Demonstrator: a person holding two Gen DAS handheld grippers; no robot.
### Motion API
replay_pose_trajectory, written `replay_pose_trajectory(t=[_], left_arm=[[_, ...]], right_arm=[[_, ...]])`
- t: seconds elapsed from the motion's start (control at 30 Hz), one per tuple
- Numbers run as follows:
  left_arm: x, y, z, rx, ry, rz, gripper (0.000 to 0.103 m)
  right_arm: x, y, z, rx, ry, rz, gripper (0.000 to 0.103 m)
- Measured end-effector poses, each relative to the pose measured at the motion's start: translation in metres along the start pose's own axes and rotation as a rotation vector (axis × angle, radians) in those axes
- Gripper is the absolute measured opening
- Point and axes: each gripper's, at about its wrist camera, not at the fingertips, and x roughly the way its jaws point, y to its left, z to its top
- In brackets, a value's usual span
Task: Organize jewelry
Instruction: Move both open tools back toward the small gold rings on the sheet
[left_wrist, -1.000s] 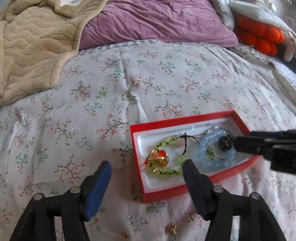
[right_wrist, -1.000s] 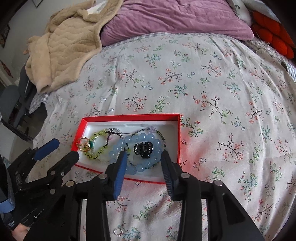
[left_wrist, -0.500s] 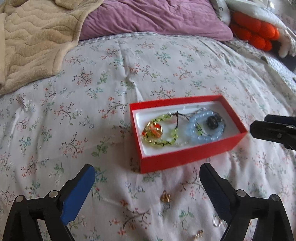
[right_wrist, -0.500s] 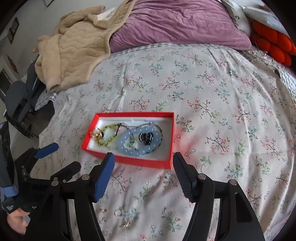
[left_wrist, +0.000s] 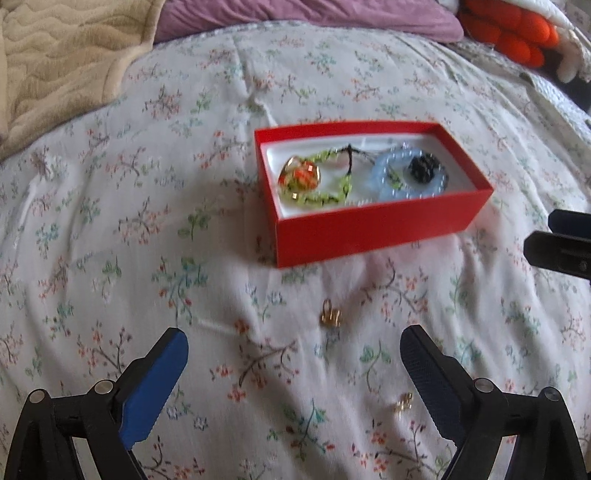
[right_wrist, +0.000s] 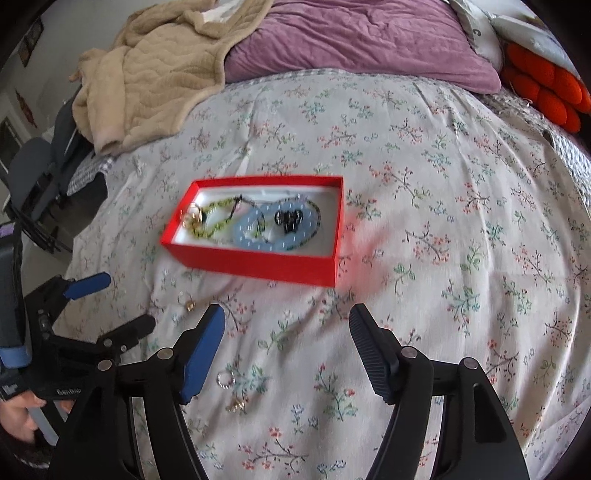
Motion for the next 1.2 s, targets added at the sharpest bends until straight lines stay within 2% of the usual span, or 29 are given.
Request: replay_pose_trajectory(t=[0.23,0.8,1.2], left_arm=[[0.005,0.003,-0.015,-0.017,0.029,-0.005,0.096],[0.015,0.001,-0.044,0.025,0.008,-0.008,0.096],[0.022,0.004,-0.051,0.013,-0.06,-0.028,0.096]], right_arm=[[0.006,-0.001,-0.021,-0.02,0.035,-0.019,0.073],[0.032,0.011,-0.065,-0.13,0.119,-0.048,0.073],[0.05,0.033,-0.083,-0.209,0.071,-0.016,0.073]])
